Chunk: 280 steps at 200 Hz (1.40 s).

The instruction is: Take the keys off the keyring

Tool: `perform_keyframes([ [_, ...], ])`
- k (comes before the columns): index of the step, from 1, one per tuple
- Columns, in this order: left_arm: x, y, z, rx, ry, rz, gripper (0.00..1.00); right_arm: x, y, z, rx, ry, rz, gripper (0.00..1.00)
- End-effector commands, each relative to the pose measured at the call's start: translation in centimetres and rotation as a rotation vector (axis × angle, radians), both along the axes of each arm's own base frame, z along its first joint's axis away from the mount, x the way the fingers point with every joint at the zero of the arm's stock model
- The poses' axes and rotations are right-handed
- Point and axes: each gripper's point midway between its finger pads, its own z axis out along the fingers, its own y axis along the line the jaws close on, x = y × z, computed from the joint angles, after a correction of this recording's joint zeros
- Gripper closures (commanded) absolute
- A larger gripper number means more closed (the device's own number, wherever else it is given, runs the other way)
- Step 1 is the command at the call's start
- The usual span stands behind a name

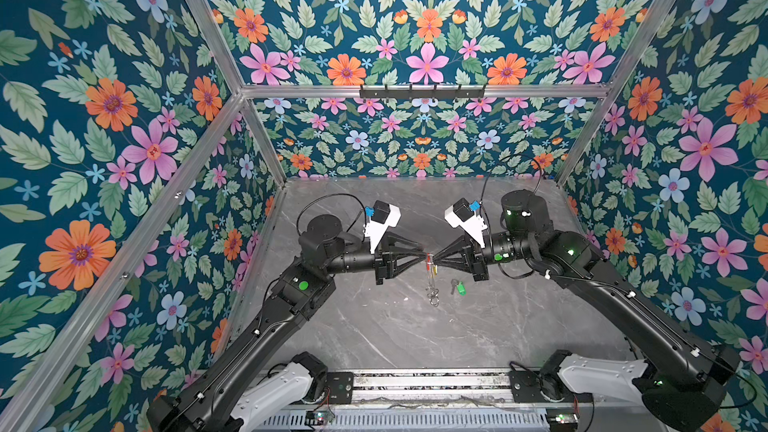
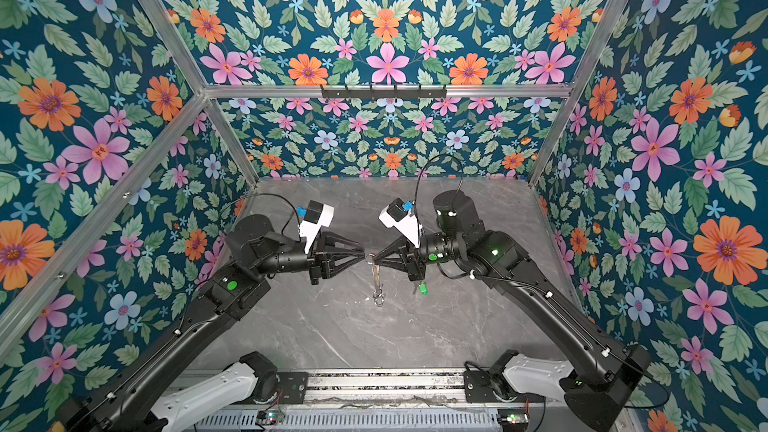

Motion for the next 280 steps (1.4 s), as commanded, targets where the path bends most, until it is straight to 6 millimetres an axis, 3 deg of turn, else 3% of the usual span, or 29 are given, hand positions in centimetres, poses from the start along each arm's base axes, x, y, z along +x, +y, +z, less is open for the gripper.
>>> perform_keyframes([
  [1, -1.2, -0.2, -1.3, 0.057, 0.055, -0.093, 0.7, -0.2, -0.7, -1.3, -0.084, -0.009, -0.002, 1.0],
  [107, -1.4, -0.7, -2.3, 0.078, 0.088, -0.148, 0.85, 0.0, 0.7, -1.7, -0.155, -0.029, 0.021, 1.0],
  [141, -1.4, -0.8, -2.6, 0.08, 0.096, -0.158, 0.86, 0.2, 1.0, -1.7, -0.161, -0.042, 0.018, 1.0],
  [177, -1.4, -0.9, -2.7, 0.081, 0.094, -0.154, 1.0, 0.4, 1.2, -1.5, -0.161, -0.05, 0.013, 1.0],
  [203, -1.0, -0.8, -2.3, 0.068, 0.058, -0.123, 1.0, 0.0, 1.6, -0.9, -0.142, -0.068, 0.019, 1.0],
  [220, -0.8, -0.6, -1.6, 0.021, 0.013, -0.091, 1.0, 0.5, 1.6, -0.3, -0.101, -0.098, -0.023, 0.71],
  [232, -0.7, -0.4, -1.1, -0.007, -0.014, -0.065, 1.0, 0.8, 1.4, 0.2, -0.051, -0.132, -0.067, 0.6],
  [259, -0.4, 0.1, 0.0, -0.067, -0.074, -0.005, 1.0, 1.6, 0.8, 0.5, 0.059, -0.195, -0.163, 0.51],
  [280, 0.4, 0.6, 0.5, -0.101, -0.098, 0.067, 1.0, 1.0, 0.4, 1.0, 0.165, -0.227, -0.174, 0.49],
])
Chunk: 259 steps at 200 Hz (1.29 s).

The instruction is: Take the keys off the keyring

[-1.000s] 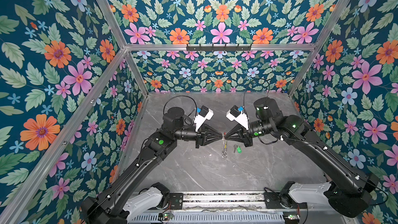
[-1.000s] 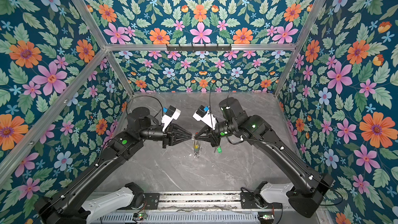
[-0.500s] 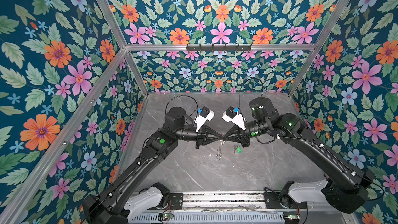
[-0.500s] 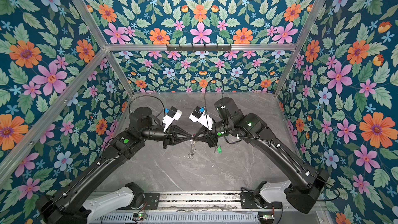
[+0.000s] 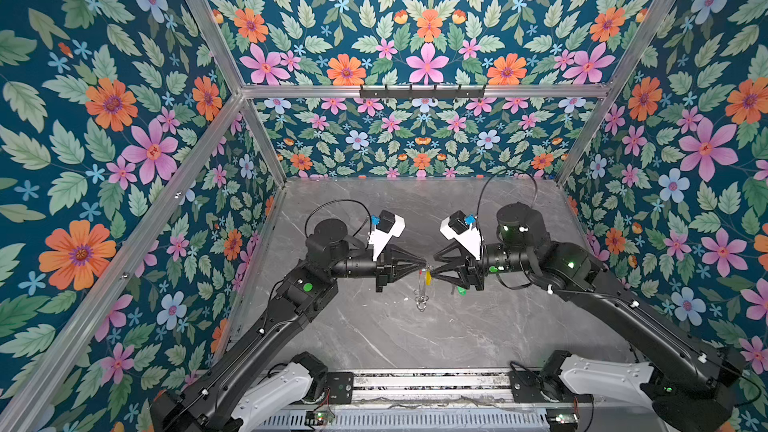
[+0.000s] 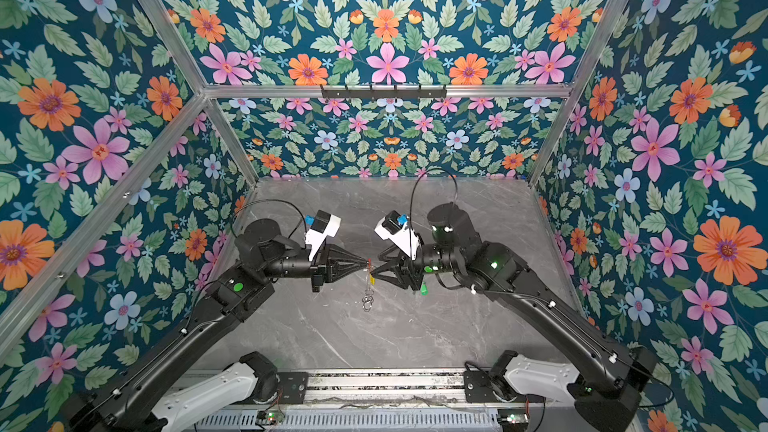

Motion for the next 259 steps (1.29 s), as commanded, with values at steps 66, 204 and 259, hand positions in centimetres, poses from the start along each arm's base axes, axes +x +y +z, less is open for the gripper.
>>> perform_keyframes([
  [66, 1.7, 0.9, 2.9, -0.174, -0.101, 0.15, 1.0, 1.1, 1.4, 2.7, 0.259, -0.072, -0.022, 0.48],
  [204, 1.5, 1.3, 3.2, -0.191, -0.098, 0.165, 1.0, 1.9, 1.7, 1.8, 0.221, -0.047, -0.047, 0.79],
  [259, 1.6, 1.4, 3.0, -0.188, -0.097, 0.177, 1.0, 1.0, 1.1, 2.3, 0.237, -0.065, -0.035, 0.57],
])
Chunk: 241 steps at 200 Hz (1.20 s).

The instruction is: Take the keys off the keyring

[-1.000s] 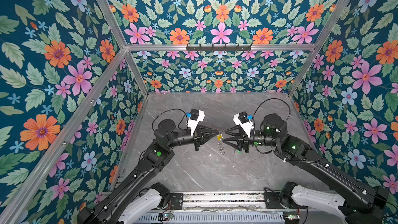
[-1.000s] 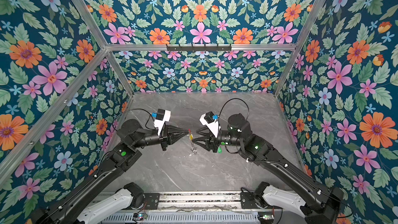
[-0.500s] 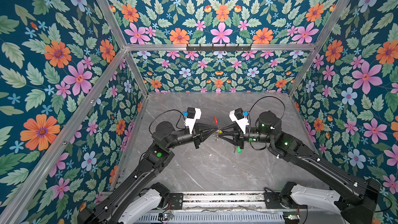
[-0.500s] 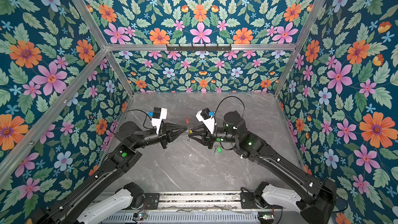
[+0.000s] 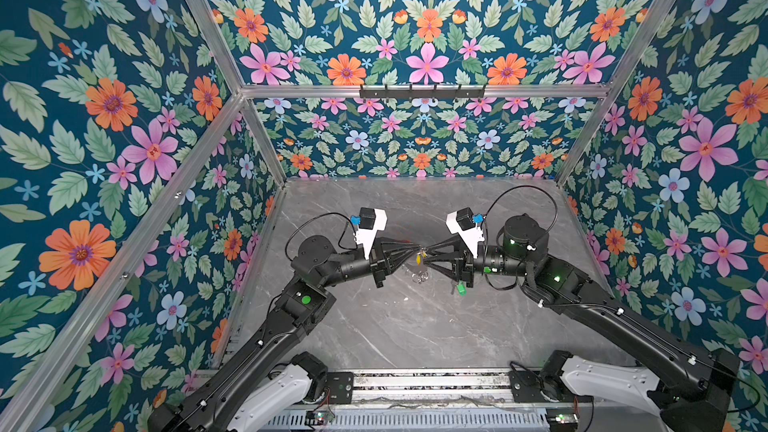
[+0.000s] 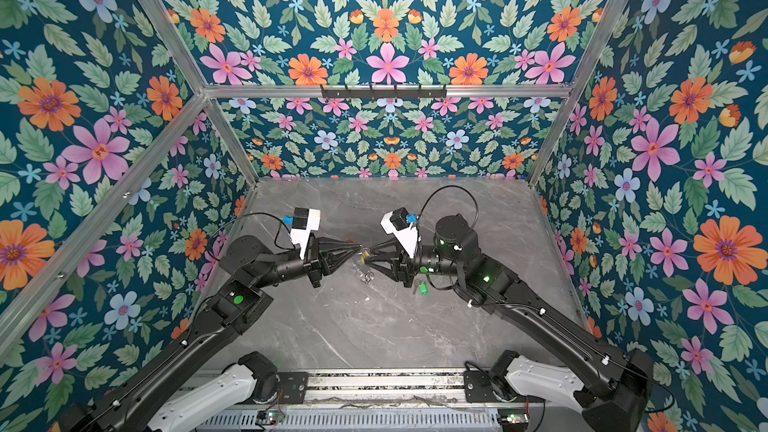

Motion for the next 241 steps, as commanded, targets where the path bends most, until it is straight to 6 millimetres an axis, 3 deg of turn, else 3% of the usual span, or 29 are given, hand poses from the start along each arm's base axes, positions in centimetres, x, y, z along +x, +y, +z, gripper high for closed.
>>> perform_keyframes([
  [1, -0.2, 0.2, 0.8, -0.023, -0.035, 0.003, 1.0, -0.3, -0.4, 0.6, 0.02, -0.029, -0.003, 0.56],
  [60, 0.3, 0.5, 1.2, -0.051, -0.029, 0.037, 1.0, 0.0, -0.9, 1.6, 0.08, -0.032, -0.047, 0.49],
  [162, 1.1, 0.9, 1.5, -0.082, -0.014, 0.092, 1.0, 1.2, 0.3, 2.0, 0.087, -0.004, -0.053, 0.5],
  [241, 1.5, 0.8, 1.3, -0.08, -0.005, 0.103, 1.0, 1.7, 1.2, 1.2, 0.051, 0.018, -0.057, 0.5],
])
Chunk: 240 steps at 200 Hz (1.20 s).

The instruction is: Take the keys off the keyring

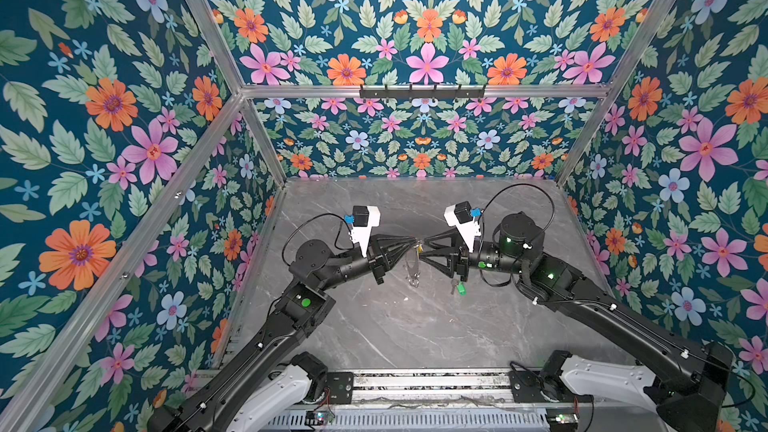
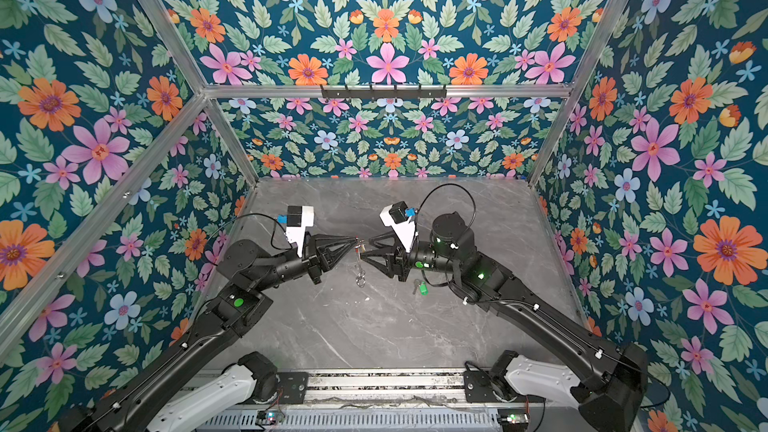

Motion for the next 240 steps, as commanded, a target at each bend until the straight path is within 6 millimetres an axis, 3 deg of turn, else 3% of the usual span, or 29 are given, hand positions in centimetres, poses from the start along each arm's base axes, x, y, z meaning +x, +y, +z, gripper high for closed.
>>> perform_keyframes([
  [1, 0.0, 0.1, 0.8, -0.024, -0.034, 0.004, 1.0, 0.2, 0.2, 0.8, 0.018, -0.019, -0.009, 0.5],
  [67, -0.3, 0.2, 1.0, -0.029, -0.039, -0.003, 1.0, 1.1, 0.4, -0.3, -0.028, -0.002, -0.042, 0.77],
  [105, -0.2, 0.4, 1.1, -0.035, -0.041, 0.011, 1.0, 0.8, 0.4, -0.4, -0.039, -0.008, -0.022, 1.0],
  [240, 0.4, 1.3, 1.1, -0.084, -0.097, 0.091, 1.0, -2.0, 2.9, -0.5, -0.066, -0.019, 0.128, 1.0],
])
